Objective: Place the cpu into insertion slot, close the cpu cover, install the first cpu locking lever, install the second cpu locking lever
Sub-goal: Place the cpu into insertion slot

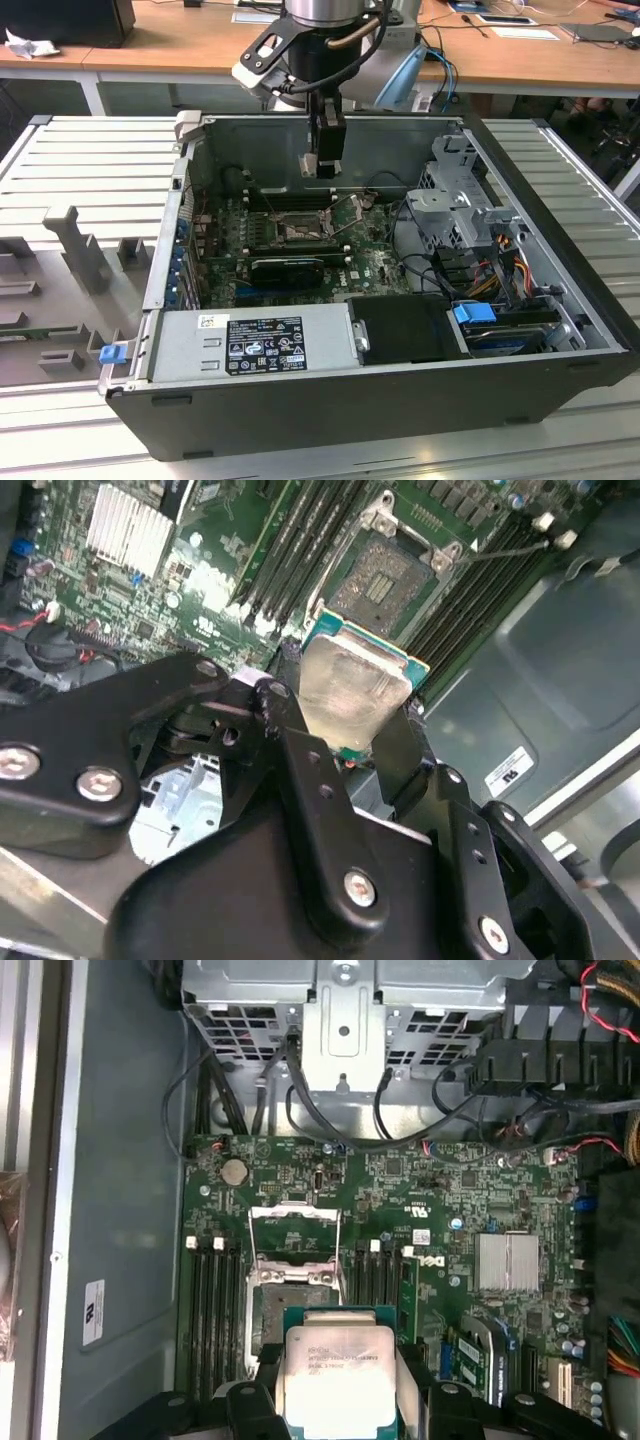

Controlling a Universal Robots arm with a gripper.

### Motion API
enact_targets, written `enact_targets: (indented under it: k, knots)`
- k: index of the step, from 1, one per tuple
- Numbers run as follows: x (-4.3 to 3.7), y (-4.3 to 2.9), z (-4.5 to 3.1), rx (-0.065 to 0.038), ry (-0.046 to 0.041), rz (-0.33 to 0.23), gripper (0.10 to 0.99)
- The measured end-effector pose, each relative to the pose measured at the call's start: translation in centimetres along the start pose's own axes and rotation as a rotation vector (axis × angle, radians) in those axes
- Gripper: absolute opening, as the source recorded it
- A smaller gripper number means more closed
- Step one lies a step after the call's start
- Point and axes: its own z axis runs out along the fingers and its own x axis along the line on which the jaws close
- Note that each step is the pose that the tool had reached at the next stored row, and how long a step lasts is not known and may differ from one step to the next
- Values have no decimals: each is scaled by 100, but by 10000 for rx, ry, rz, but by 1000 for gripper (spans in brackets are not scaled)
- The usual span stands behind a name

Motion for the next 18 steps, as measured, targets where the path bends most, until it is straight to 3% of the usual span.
enact_targets:
  k: [3, 5, 9, 15, 18]
  knots:
    - [14, -11, 68, 3, 3, -22, 529]
    - [28, -58, 137, 5, 12, -199, 529]
    - [127, -95, 262, 5, 17, -245, 529]
    - [137, -118, 424, 6, 18, -262, 529]
    - [136, -120, 446, 5, 19, -260, 529]
